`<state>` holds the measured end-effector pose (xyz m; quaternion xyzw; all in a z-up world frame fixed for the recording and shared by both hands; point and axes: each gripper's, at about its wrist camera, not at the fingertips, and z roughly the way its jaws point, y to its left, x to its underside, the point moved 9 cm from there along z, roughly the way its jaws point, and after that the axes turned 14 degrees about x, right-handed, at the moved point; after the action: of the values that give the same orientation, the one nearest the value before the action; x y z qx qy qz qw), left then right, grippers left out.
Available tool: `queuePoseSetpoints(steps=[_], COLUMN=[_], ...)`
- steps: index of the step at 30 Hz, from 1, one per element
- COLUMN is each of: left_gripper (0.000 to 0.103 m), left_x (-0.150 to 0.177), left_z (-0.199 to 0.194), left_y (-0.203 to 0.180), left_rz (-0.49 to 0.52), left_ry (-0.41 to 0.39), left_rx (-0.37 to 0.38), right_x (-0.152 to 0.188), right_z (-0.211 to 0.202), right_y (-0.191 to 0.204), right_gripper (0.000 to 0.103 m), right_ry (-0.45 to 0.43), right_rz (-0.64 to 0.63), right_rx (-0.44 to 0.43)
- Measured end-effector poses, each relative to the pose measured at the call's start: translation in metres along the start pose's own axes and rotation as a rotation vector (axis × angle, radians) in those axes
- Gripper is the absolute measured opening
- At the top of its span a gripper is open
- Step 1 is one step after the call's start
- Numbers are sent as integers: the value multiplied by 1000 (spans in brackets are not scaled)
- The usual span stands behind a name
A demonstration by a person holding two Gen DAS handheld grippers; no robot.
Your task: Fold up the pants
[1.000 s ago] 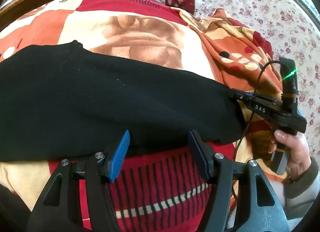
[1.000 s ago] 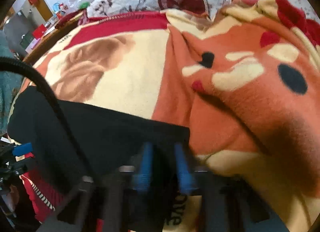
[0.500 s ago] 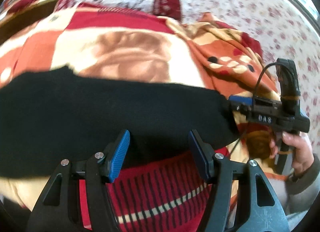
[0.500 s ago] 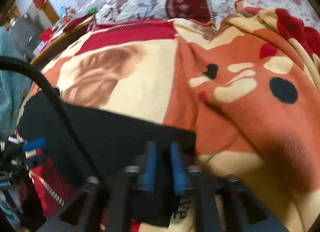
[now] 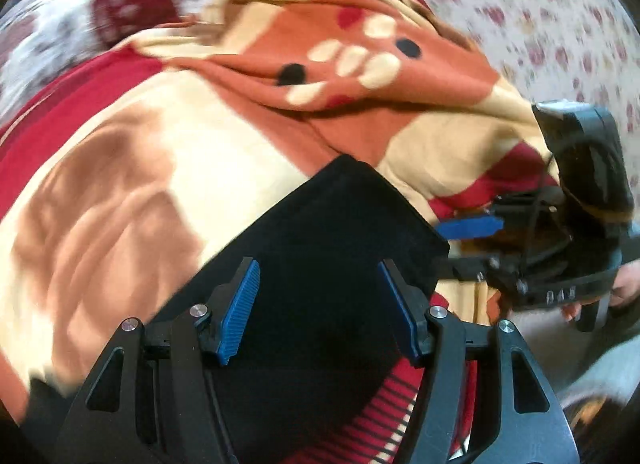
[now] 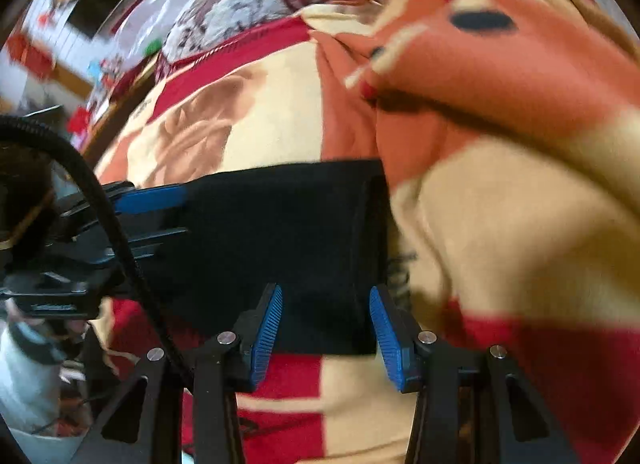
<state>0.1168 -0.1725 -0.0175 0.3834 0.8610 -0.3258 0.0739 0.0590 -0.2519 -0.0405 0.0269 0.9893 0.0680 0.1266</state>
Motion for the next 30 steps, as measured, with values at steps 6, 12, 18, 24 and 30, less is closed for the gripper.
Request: queuePoseSetpoints(steps=[6, 12, 18, 24, 30], left_gripper=[61, 61, 61, 60, 14], left_x=[-24, -31, -36, -32, -30], left_z=[28, 36, 34, 48, 46], left_y=[12, 8, -1, 4, 5], left_rz=[43, 76, 124, 147, 171], left_ry=[60, 105, 113, 157, 126], left_rx=[-1, 54, 89, 46, 3], right_x=[16, 16, 17, 15, 9], right_z=[11, 11, 12, 15, 16], right_y=[-2, -4, -4, -3, 0], right_gripper=[46, 46, 46, 46, 21], right_ry=[28, 35, 40, 44, 5], right_rz=[-35, 8, 11, 19, -4], right_rx=[93, 48, 28, 12, 7])
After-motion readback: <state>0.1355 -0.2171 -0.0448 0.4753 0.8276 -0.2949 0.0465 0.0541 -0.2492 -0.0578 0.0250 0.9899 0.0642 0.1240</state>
